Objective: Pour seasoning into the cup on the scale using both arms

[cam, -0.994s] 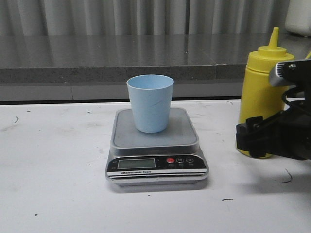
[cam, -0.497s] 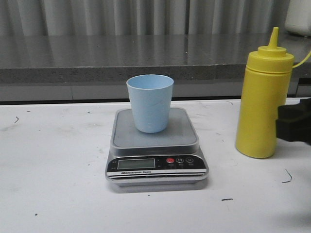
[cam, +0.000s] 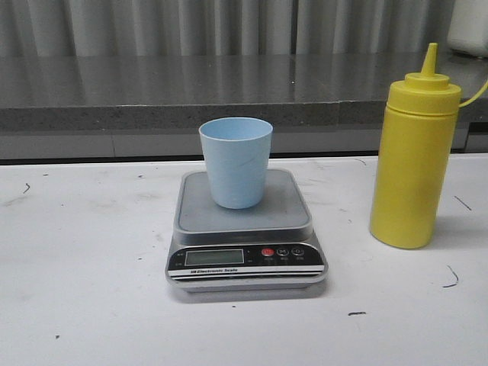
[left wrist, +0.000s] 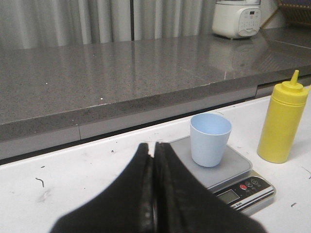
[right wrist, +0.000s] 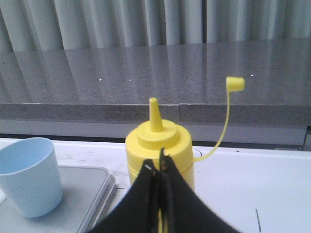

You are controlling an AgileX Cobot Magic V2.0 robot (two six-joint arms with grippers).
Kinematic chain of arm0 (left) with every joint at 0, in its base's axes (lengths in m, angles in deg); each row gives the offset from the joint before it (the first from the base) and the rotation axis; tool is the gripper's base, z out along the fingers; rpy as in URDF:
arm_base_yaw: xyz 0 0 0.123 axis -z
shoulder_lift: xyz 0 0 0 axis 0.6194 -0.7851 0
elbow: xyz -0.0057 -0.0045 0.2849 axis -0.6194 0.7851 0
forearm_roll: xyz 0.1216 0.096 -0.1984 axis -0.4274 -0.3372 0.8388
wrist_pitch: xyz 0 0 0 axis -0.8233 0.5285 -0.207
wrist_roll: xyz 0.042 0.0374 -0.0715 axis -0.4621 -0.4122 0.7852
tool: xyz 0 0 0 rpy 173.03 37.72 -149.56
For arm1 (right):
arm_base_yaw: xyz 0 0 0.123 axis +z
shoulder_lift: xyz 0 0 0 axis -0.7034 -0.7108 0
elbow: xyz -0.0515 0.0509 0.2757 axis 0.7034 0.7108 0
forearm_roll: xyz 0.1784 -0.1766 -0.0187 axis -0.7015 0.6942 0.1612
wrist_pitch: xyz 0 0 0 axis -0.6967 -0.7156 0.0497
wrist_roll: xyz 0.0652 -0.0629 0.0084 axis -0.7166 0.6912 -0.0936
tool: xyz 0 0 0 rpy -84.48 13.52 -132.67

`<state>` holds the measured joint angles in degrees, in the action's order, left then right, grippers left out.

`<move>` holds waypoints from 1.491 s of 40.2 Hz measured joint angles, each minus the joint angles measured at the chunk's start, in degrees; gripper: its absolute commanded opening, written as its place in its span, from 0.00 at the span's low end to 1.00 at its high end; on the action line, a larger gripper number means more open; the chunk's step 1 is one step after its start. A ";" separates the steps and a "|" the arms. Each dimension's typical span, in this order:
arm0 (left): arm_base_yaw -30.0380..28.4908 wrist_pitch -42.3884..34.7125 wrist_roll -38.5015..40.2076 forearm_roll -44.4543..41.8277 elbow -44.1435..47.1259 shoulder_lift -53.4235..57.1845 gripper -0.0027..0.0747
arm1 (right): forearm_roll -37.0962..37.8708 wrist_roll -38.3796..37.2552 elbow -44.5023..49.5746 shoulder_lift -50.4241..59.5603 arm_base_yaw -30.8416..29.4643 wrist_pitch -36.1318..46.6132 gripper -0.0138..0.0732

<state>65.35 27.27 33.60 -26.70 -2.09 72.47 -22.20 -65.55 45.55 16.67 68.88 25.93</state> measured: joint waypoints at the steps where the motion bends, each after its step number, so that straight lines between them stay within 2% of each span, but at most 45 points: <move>1: 0.00 0.00 0.00 0.00 0.00 0.00 0.01 | -1.03 2.05 -1.34 2.39 0.00 -4.52 0.09; 7: 0.00 0.00 0.00 0.00 0.00 0.00 0.01 | -8.14 15.18 -7.28 14.38 0.00 -20.21 0.09; 11: 0.00 0.00 0.00 0.00 0.00 0.00 0.01 | -12.54 21.82 -10.30 21.34 0.00 -26.49 0.09; 16: 0.00 0.00 0.00 0.00 0.00 0.00 0.01 | -16.06 24.89 -11.75 28.70 0.00 -30.52 0.09; 24: 0.00 0.00 0.00 0.00 0.00 0.00 0.01 | -16.85 25.25 -11.85 33.76 0.00 -32.32 0.09; 60: 0.00 0.00 0.00 0.00 0.00 0.00 0.01 | -17.11 25.49 -11.85 34.01 0.00 -32.68 0.09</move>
<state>65.35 27.27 33.60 -26.70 -2.09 72.47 -39.31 -40.06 33.70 50.68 68.88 -6.75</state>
